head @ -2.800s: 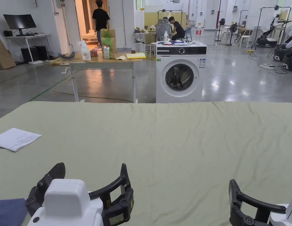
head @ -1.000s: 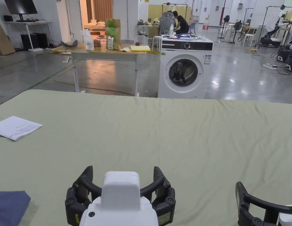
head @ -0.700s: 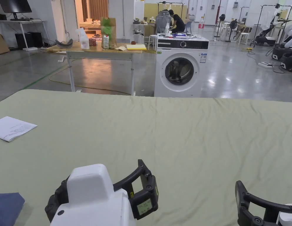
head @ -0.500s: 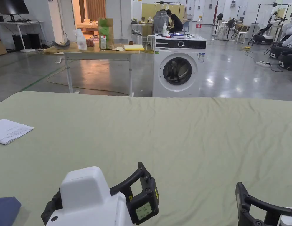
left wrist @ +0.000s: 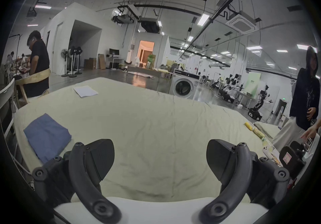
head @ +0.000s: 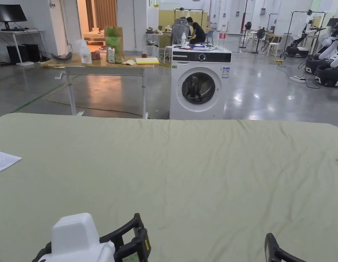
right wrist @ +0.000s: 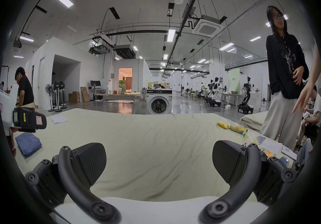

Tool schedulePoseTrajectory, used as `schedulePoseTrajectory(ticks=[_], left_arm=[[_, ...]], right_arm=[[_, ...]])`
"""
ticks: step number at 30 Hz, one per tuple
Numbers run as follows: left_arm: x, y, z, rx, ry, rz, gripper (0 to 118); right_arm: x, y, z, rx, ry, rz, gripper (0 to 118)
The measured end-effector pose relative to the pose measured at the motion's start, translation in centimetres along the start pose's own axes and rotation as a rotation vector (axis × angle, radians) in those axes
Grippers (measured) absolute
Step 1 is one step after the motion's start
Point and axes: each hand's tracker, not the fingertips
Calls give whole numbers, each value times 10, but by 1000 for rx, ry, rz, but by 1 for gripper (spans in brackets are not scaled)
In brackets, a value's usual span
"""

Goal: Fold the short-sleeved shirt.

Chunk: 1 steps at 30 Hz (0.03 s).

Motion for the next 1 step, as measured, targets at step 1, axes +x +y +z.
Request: schedulePoseTrajectory(ticks=[1], left_arm=[[-1,-4,-5,-16,-15,-4,100]], right_arm=[[1,-2,-2,-9,-1,0,118]])
